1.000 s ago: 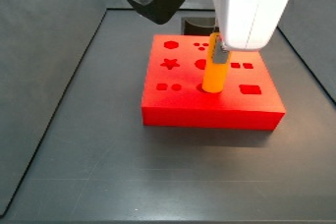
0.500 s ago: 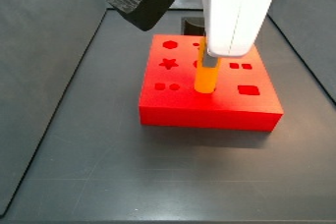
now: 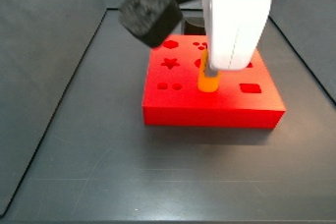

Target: Insert the oval object.

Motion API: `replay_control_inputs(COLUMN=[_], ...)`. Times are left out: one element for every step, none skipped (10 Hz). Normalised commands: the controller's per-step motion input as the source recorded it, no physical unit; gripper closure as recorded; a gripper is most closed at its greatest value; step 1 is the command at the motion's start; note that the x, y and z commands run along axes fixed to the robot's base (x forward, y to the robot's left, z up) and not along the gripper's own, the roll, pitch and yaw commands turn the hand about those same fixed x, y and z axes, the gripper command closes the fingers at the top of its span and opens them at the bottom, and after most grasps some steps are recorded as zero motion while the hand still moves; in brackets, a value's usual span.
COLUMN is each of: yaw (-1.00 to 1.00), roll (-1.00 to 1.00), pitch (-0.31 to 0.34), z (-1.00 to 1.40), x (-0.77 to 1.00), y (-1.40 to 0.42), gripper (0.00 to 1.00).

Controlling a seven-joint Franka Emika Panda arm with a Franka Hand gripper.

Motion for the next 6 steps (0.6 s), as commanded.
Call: replay_control_inputs(yaw=[-0.04,-0.07,-0.08,-0.08,0.0,0.0], roll=[0.05,0.13,0.18,0.16,0.01,0.0], pitch=[-0.151,-0.113,-0.103,0.0,0.0,0.0], z=[-0.91,-0.87,-0.77,-0.31,0.0,0.0], x=[0.03,0.0,-0.12,0.0,0.0,0.0], y=[0.0,0.0,0.0,-0.07,0.0,0.0], gripper=[1.0,1.0,1.0,1.0,1.0,1.0])
